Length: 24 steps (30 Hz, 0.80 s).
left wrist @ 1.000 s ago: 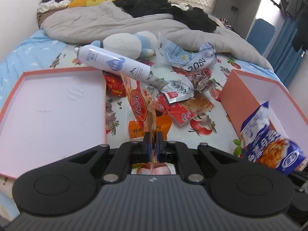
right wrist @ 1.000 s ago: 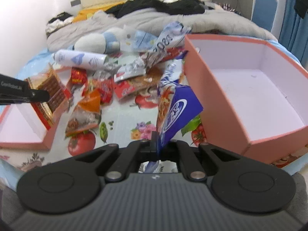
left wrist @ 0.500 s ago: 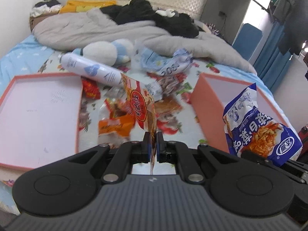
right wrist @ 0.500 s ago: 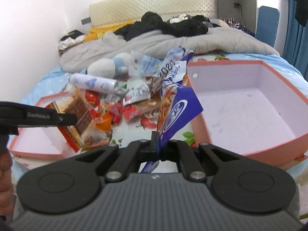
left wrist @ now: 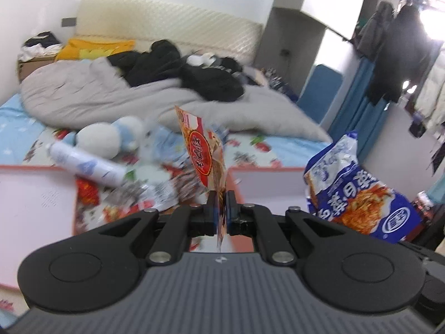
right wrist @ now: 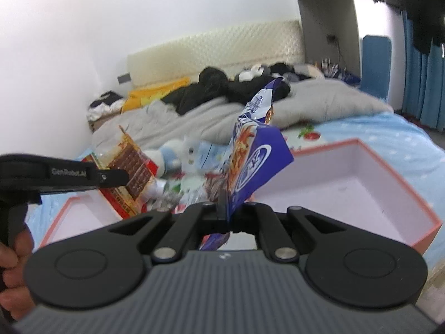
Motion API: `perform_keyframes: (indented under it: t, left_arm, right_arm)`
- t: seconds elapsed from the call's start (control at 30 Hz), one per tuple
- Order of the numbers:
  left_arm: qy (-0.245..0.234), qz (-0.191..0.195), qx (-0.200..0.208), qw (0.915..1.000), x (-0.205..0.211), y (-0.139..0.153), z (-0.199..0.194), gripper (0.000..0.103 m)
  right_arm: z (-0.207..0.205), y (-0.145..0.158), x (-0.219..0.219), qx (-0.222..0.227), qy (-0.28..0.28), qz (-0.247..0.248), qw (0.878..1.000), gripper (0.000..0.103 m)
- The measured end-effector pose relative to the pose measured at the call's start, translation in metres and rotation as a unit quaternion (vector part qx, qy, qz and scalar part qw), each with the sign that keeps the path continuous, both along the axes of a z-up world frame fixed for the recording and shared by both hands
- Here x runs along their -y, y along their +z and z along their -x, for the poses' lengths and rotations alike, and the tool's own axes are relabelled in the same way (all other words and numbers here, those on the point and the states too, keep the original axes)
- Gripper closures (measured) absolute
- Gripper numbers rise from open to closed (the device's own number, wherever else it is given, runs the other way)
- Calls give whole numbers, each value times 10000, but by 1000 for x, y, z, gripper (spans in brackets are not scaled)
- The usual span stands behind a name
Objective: Organize snacks
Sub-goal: 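Lift the blue chip bag with the right gripper and carry it over the box, then open the right gripper to drop the chip bag into the box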
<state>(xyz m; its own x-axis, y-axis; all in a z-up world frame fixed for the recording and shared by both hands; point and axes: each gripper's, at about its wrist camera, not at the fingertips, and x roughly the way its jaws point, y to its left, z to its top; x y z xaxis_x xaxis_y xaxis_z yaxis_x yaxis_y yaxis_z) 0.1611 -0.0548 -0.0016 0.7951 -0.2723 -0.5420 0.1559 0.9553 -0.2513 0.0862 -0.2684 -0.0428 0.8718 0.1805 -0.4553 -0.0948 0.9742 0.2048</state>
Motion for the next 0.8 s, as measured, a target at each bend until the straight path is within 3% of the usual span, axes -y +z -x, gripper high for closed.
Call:
perform_keyframes:
  t: [0.13, 0.37, 0.57, 0.8]
  left_arm:
    - [-90, 57, 247, 9996, 24, 20, -9, 97]
    - [-386, -38, 115, 9992, 83, 27, -42, 97]
    - [-697, -202, -173, 9972, 138, 7, -77, 97]
    - [-1106, -472, -617, 9908, 195, -39, -113, 96]
  right_arm:
    - [-6, 15, 22, 146, -127, -4, 9998, 100]
    - [-22, 15, 69, 208, -474, -46, 9986, 100]
    - [-45, -6, 115, -68, -819, -121, 9965, 100]
    - [-70, -49, 148, -670, -871, -234, 9937, 100]
